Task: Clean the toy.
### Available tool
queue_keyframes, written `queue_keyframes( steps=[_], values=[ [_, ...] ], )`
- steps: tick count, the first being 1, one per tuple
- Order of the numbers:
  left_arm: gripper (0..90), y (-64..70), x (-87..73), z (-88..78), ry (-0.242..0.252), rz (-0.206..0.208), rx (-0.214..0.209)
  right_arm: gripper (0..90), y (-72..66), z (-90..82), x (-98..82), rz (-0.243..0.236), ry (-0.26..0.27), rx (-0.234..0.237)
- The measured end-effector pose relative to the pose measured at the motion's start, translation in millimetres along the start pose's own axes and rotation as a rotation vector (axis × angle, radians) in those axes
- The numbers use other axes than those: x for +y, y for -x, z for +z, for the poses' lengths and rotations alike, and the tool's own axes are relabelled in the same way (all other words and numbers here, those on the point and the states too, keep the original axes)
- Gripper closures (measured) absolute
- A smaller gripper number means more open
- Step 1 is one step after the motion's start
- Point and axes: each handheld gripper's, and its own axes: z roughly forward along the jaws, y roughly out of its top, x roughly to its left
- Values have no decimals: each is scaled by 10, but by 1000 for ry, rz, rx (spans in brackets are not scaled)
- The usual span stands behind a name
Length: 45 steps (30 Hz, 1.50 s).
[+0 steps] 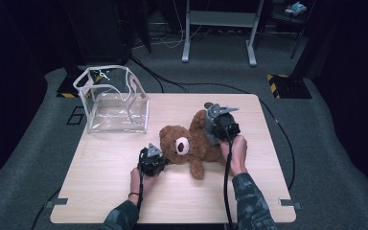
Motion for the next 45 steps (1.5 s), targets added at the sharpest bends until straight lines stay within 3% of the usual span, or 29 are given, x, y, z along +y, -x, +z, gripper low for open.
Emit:
queue_keyframes(
  steps=[3, 5, 8, 12, 14, 15, 16, 19, 20, 24, 28, 31, 34, 37, 38, 40, 42, 45],
  values=[
    [803, 0, 1, 1, 0, 0, -2, 819, 216, 31, -33, 64, -25, -44],
    [803, -1, 0, 1, 0, -1, -2, 819, 238, 35, -22, 75, -26, -34],
    [804, -8, 1, -1, -1, -2, -4, 820, 78, 45, 60, 47, -17, -16],
    [805, -7, 0, -1, -1, 1, -6, 820, -176, 41, 190, 10, -4, 93],
    [804, -5, 0, -2, -3, 1, -8, 820, -282, 58, 219, -4, 11, 172],
    [804, -6, 0, -2, -2, 0, -8, 820, -337, 84, 222, -18, 8, 174],
    [805, -5, 0, -2, -2, 0, -8, 820, -369, 127, 216, -30, -4, 173],
    [804, 0, 0, -1, -1, 1, -5, 820, -335, 234, 190, -45, -29, 106],
    [804, 2, -1, -1, -1, 3, -6, 820, -289, 245, 189, -28, -32, 101],
    [805, 3, 0, -2, -3, 5, -5, 820, -128, 206, 185, -30, -22, 0],
    [804, 4, 0, -2, -3, 5, -4, 820, 117, 214, 146, -3, -65, -105],
    [804, 5, 1, -4, -6, 8, -4, 820, 277, 228, 107, 11, -94, -140],
    [805, 5, 1, -4, -7, 9, -3, 819, 312, 154, 113, 26, -71, -126],
    [805, 9, 0, 0, -2, 10, -3, 818, 235, 7, 183, 55, 11, -31],
    [805, 11, -1, 1, 0, 7, -2, 818, 173, -27, 218, 43, 19, 9],
    [805, 10, -1, 0, -1, 9, -2, 818, 55, -27, 238, 18, 12, 37],
    [805, 8, -1, 0, -2, 10, -2, 818, -3, 63, 213, -20, -8, 31],
    [805, 6, 0, 0, -3, 16, 0, 818, 158, 168, 147, 20, -29, 2]
  ],
)
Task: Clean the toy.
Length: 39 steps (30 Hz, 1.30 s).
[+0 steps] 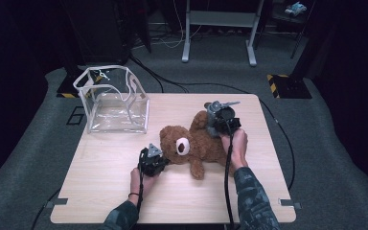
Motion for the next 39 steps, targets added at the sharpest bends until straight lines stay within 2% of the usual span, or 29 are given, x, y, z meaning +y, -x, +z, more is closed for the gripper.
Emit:
queue_keyframes(
  steps=[3, 7, 10, 14, 17, 19, 21, 23, 24, 25, 26, 27, 28, 30, 31, 34, 36, 38, 39],
  values=[
    [805, 2, 0, -1, 0, -6, -3, 818, 235, 40, -54, 60, -35, -61],
    [805, -3, 2, -3, -5, -1, -4, 818, 487, 62, -155, 99, -79, -129],
    [805, -1, 0, -1, -1, -1, -3, 818, 652, 54, -269, 141, -108, -161],
    [805, 0, 0, 0, 0, -1, -2, 817, 741, -88, -329, 139, -83, -187],
    [805, 1, -1, 1, 1, 8, 7, 816, 723, -264, -299, 134, -6, -166],
    [805, 4, 0, 1, 0, 1, 0, 815, 657, -335, -251, 127, 39, -119],
    [806, 2, 0, 0, -2, 4, 0, 815, 574, -319, -212, 104, 56, -76],
    [805, 2, 0, 0, -2, 5, 1, 815, 508, -206, -207, 89, 22, -72],
    [805, 5, 0, 1, 0, 2, 1, 815, 505, -130, -225, 77, 0, -89],
    [805, 0, 0, 0, 0, 8, 5, 815, 521, -56, -253, 86, -30, -99],
    [805, 0, 0, 0, 0, 8, 5, 815, 521, -56, -253, 86, -30, -99],
    [805, 3, 0, 1, 0, 3, 0, 815, 638, 76, -349, 122, -86, -142],
    [805, 1, 0, 2, 2, 5, 4, 815, 682, 95, -375, 141, -102, -146],
    [805, 2, -1, 3, 3, 6, 6, 814, 780, 108, -440, 150, -130, -187],
    [805, 3, 0, -1, -3, 4, 0, 814, 825, 102, -478, 172, -144, -201],
    [805, 6, 0, 1, 0, 3, 1, 814, 921, 114, -577, 194, -189, -223],
    [805, 2, 0, 0, -2, 4, 0, 813, 918, 165, -623, 208, -211, -185],
    [805, 1, -1, 2, 2, 7, 6, 814, 900, 183, -638, 225, -175, -104],
    [806, 5, -1, 2, 2, 2, 2, 814, 855, 177, -624, 256, -162, -76]
  ],
)
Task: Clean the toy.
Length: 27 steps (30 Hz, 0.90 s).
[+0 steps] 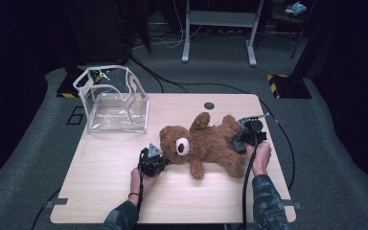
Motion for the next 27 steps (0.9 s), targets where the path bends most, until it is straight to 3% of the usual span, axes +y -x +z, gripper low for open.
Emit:
queue_keyframes(
  steps=[2, 3, 4, 7, 9, 11, 14, 27],
  values=[
    [805, 3, 1, -2, -4, 2, 1, 815, -62, -43, 8, 23, 24, 67],
    [805, 2, 0, -2, -2, 0, 0, 816, -77, -65, 18, 17, 36, 88],
    [806, 1, 0, -2, -2, 0, 0, 816, -104, -106, 26, 49, 42, 113],
    [806, 1, 0, -2, -2, 0, 0, 817, -134, -220, 55, 63, 102, 183],
    [806, 1, 0, -2, -2, 0, 0, 818, -135, -290, 65, 35, 153, 219],
    [806, 2, 0, -2, -2, 0, 0, 819, -162, -372, 81, 41, 193, 262],
    [806, 2, 1, -3, -4, 1, 2, 819, -253, -462, 136, 37, 201, 310],
    [806, 3, 1, -3, -3, 0, 1, 819, -582, -604, 296, -25, 257, 382]
  ],
)
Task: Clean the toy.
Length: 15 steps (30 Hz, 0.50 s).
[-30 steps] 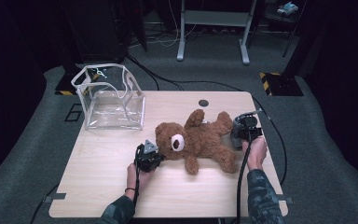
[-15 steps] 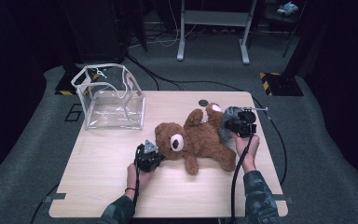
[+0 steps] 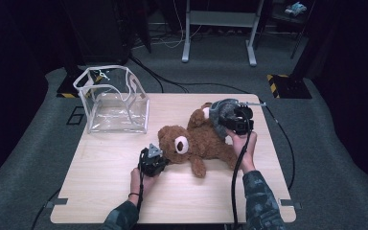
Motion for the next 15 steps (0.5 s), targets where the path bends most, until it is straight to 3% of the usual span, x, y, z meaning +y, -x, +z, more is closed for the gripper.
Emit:
queue_keyframes(
  steps=[8, 10, 12, 13, 15],
  values=[
    [806, 1, -1, 1, 3, -4, -2, 820, -67, 20, -83, -26, -28, 17],
    [806, -1, 0, 0, 0, 1, 0, 820, -58, 27, -157, -62, -64, -18],
    [806, 1, 0, 0, 0, 3, 2, 820, -9, 40, -263, -68, -90, -34],
    [806, 1, 0, 0, 0, 1, 1, 820, 14, 45, -311, -84, -109, -70],
    [806, 1, 0, 0, 0, 4, 3, 820, 102, 51, -392, -72, -123, -99]
  ],
)
